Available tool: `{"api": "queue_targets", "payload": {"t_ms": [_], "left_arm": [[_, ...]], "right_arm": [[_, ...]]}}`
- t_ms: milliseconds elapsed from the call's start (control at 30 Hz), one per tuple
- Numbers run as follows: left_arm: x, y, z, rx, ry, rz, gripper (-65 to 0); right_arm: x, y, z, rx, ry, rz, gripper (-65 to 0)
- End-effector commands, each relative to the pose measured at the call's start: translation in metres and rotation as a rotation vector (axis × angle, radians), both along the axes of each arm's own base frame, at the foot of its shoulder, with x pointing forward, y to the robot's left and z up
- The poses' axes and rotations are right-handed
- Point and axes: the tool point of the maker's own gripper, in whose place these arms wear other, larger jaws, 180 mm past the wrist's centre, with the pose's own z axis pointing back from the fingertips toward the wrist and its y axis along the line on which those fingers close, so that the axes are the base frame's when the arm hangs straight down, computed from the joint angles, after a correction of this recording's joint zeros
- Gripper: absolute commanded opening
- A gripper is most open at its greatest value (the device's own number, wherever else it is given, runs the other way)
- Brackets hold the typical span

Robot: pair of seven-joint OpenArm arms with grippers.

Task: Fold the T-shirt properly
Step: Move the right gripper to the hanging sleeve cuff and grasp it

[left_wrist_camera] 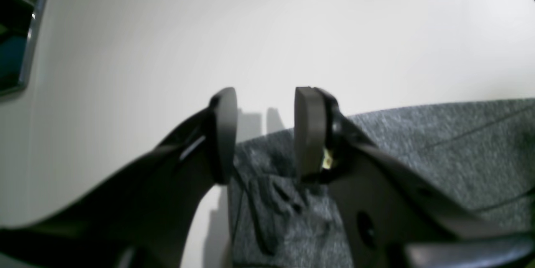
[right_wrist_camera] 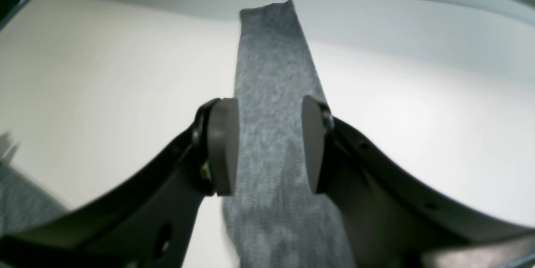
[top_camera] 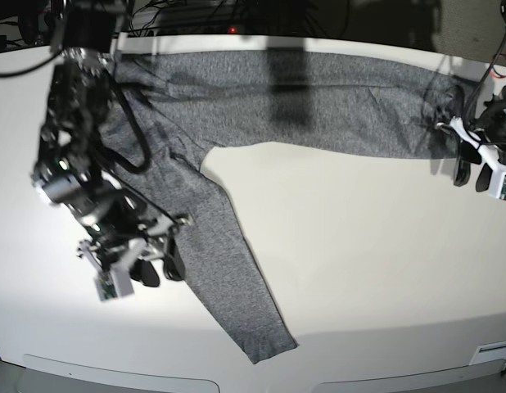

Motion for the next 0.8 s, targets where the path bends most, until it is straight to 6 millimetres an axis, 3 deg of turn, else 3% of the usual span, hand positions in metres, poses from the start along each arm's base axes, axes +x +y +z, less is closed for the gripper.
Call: {"api": "queue_targets", "payload": {"t_ms": [0,167,300,367,433,567,767], "left_arm": [[0.005,0.001,0.012,0.010,-0.040,-0.006,-42.4],[0.005,0.001,0.012,0.009,-0.042,-0.006,-42.4],[0.005,0.001,0.012,0.010,-0.041,-0.006,-42.4],[0.005,0.001,0.012,0.009,-0.041,-0.006,-42.4],[0.005,0.001,0.012,0.009,-0.041,-0.006,-42.4],[0.005,0.001,0.012,0.010,-0.041,-0.006,-42.4],[0.005,0.001,0.012,0.009,-0.041,-0.006,-42.4]], "right_arm": [[0.019,0.003,0.013,0.029,-0.045,-0.011,-39.8],[0.085,0.020,-0.014,0.124,0.045,-0.065,-39.8],[0.130,0.016,-0.034,0.135,0.095,-0.176,-40.1],[0.143,0.018,-0.048,0.120,0.134,-0.215,-49.1],[0.149,0.025,-0.060,0.100,0.169,-0.211,-65.0],[0.153,0.031,-0.072,0.058,0.156,-0.224,-65.0],[0.139,0.026,-0.107,-0.031,0.223,-0.275,-65.0]]}}
